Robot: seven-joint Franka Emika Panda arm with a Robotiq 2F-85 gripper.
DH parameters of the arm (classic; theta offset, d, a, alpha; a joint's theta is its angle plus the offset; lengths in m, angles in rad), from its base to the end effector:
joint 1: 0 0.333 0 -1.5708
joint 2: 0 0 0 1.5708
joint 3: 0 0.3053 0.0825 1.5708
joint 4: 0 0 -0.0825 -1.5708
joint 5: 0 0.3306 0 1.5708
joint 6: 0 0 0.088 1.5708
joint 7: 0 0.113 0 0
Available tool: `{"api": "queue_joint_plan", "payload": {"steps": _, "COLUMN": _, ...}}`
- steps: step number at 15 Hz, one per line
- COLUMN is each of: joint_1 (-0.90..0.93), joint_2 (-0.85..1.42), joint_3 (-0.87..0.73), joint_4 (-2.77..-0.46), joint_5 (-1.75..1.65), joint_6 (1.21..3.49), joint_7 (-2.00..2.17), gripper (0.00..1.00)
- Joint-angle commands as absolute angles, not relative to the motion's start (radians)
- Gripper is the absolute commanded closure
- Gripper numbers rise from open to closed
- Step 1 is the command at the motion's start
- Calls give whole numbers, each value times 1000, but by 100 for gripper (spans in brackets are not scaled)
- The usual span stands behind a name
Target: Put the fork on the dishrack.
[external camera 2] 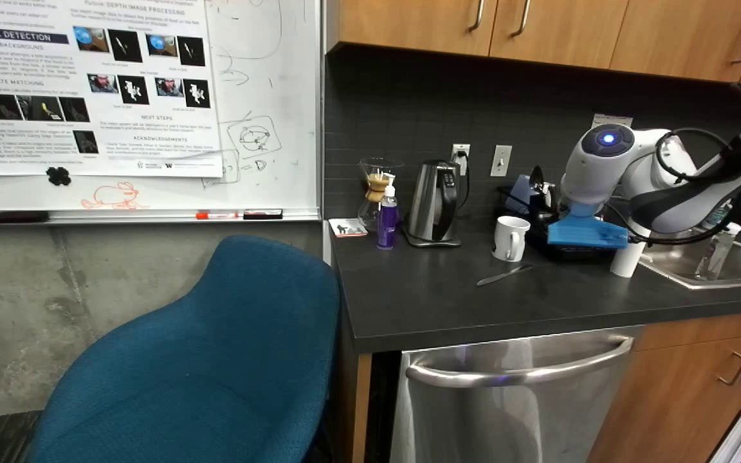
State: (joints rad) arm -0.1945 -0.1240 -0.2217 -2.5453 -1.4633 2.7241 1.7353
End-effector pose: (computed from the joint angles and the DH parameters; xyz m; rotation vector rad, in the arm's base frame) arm 0.3969 -0.1375 0.3498 2.3628 -1.0719 0.8594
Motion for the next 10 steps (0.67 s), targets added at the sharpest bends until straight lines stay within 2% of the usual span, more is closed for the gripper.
{"api": "queue_joint_plan", "payload": {"steps": 1, "joint_1": -197, "joint_2": -174, "joint_3": -249, "joint_4": -2651, "joint_5": -1264, "joint_6": 2818, "joint_7": 1462, "gripper": 24}}
{"api": "queue_joint_plan", "payload": {"steps": 4, "joint_1": -180, "joint_2": -182, "joint_3": -236, "joint_4": -2713, "joint_5": -1026, "joint_6": 2786, "joint_7": 1224, "gripper": 4}}
{"api": "queue_joint_plan", "payload": {"steps": 5, "joint_1": -168, "joint_2": -181, "joint_3": -225, "joint_4": -2734, "joint_5": -932, "joint_6": 2763, "joint_7": 1142, "gripper": 1}}
{"api": "queue_joint_plan", "payload": {"steps": 7, "joint_1": -32, "joint_2": -210, "joint_3": -307, "joint_4": -2762, "joint_5": -755, "joint_6": 2681, "joint_7": 974, "gripper": 0}}
{"api": "queue_joint_plan", "payload": {"steps": 10, "joint_1": 120, "joint_2": -332, "joint_3": -377, "joint_4": -2750, "joint_5": -520, "joint_6": 2444, "joint_7": 734, "gripper": 0}}
